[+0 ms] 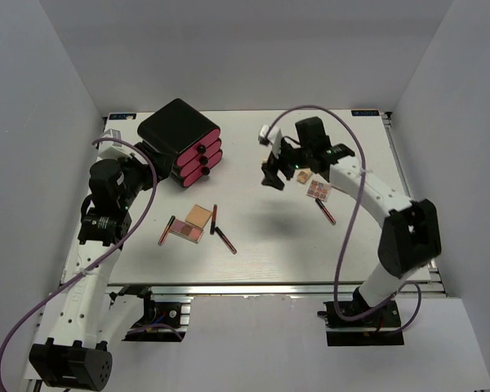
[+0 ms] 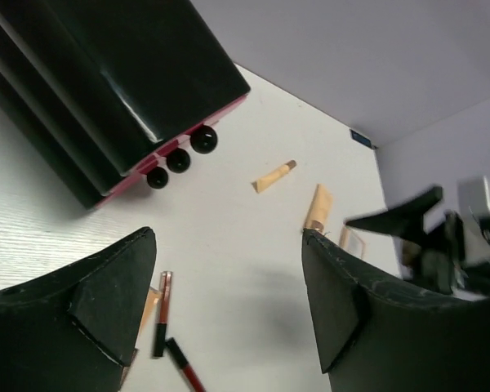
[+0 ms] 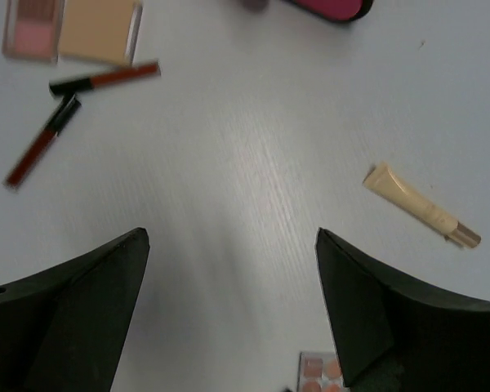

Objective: Organize the makeup

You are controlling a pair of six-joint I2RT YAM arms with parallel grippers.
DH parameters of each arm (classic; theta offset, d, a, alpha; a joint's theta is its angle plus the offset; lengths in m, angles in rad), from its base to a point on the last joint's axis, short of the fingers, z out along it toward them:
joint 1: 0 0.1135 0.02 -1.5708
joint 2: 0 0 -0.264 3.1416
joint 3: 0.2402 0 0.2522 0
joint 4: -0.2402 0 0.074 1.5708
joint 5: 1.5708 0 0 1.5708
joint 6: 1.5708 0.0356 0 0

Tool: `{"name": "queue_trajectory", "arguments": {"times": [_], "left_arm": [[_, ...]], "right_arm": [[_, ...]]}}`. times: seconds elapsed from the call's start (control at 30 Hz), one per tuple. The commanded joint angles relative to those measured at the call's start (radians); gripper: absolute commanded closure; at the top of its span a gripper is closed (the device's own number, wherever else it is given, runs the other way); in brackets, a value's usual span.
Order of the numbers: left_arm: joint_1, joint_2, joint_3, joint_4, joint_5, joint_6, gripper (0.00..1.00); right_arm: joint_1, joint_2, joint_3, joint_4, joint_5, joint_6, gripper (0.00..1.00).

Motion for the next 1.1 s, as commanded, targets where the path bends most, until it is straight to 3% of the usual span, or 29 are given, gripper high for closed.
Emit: {"name": "queue_trajectory", "arguments": {"times": [0.0,0.03,0.07,0.1,0.13,0.27,0.43,0.57,1.07], "left_arm": [[0.002,-0.013,0.021,0.003,0.055,-0.041,0.18],[0.002,-0.008,0.019,0.000,0.061,-0.046,0.16],[0.002,-0.005,0.021,-0.004,0.073,-0.057,0.14],[0.001,0.000,0.022,-0.017,0.078,-0.063,0.09],[0.001,0.009,0.022,-0.021,0.084,-0.068,0.06],[0.002,0.023,0.028,-0.034,0.087,-0.092,0.02],[0.002,0.046,0.024,-0.031,0.081,-0.117,0.02],[0.002,0.069,0.033,-0.034,0.081,-0.130,0.02],[0.002,0.083,0.041,-0.073,0.055,-0.124,0.02]], "right_arm": [[-0.007,0.092,0.159,0.161,-0.113,0.299,0.17],[-0.006,0.115,0.179,0.200,-0.131,0.374,0.25],[-0.004,0.157,0.208,0.245,-0.125,0.562,0.61],[0.007,0.182,0.208,0.297,-0.083,0.564,0.80],[0.014,0.204,0.251,0.303,-0.052,0.705,0.85],[0.063,0.285,0.313,0.378,-0.042,0.856,0.50],[0.094,0.414,0.443,0.464,-0.104,1.082,0.39],[0.143,0.512,0.500,0.547,-0.087,1.141,0.27],[0.160,0.716,0.693,0.559,0.031,1.174,0.34]]}}
